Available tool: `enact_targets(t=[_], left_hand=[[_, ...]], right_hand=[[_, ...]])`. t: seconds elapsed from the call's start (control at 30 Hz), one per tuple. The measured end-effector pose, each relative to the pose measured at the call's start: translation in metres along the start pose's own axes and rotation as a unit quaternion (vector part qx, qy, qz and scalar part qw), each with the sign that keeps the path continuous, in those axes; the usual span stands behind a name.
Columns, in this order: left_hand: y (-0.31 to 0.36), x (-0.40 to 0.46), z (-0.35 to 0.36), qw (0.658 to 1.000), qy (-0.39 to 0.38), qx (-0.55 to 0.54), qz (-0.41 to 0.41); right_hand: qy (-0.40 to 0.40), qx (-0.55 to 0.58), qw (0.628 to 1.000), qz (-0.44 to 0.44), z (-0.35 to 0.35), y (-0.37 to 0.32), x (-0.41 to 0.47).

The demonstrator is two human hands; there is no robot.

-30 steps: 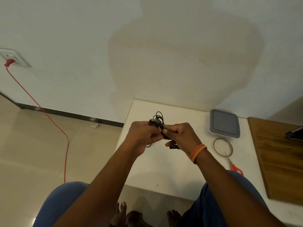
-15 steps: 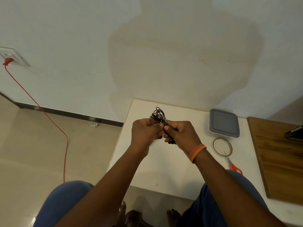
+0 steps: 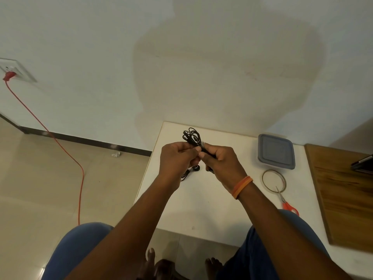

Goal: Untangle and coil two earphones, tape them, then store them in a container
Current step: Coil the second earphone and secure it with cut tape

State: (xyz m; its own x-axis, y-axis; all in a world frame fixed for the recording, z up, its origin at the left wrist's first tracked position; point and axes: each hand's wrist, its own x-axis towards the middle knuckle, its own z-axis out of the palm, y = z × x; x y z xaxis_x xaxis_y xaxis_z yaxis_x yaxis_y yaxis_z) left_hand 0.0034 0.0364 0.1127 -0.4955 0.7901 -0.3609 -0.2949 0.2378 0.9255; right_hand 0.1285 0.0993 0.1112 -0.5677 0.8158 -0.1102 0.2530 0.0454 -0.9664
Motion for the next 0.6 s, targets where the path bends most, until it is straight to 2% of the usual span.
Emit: enact_targets(t=[0.1, 0.23, 0.4, 0.47, 0.6], left_hand=[[0.003, 0.001, -0.001, 1.000, -0.008, -0.001, -0.001], [0.008, 0.001, -0.002, 0.999, -0.013, 0.047, 0.006], [0.011, 0.001, 0.001, 0.996, -0.022, 0.083, -0.005], [0.013, 0.001, 0.000, 0.996, -0.017, 0.087, -0.006], [0.014, 0.000, -0.001, 0.997, -0.010, 0.069, -0.019]], right_hand=[[0.034, -0.022, 0.999, -0.009, -0.002, -0.001, 0.003], [0.081, 0.005, 0.997, -0.008, -0.003, 0.002, 0.005], [0.098, 0.033, 0.994, -0.016, 0.000, 0.003, 0.006], [0.088, 0.075, 0.993, -0.007, 0.001, 0.002, 0.005], [0.017, 0.191, 0.980, 0.045, -0.002, -0.001, 0.006]])
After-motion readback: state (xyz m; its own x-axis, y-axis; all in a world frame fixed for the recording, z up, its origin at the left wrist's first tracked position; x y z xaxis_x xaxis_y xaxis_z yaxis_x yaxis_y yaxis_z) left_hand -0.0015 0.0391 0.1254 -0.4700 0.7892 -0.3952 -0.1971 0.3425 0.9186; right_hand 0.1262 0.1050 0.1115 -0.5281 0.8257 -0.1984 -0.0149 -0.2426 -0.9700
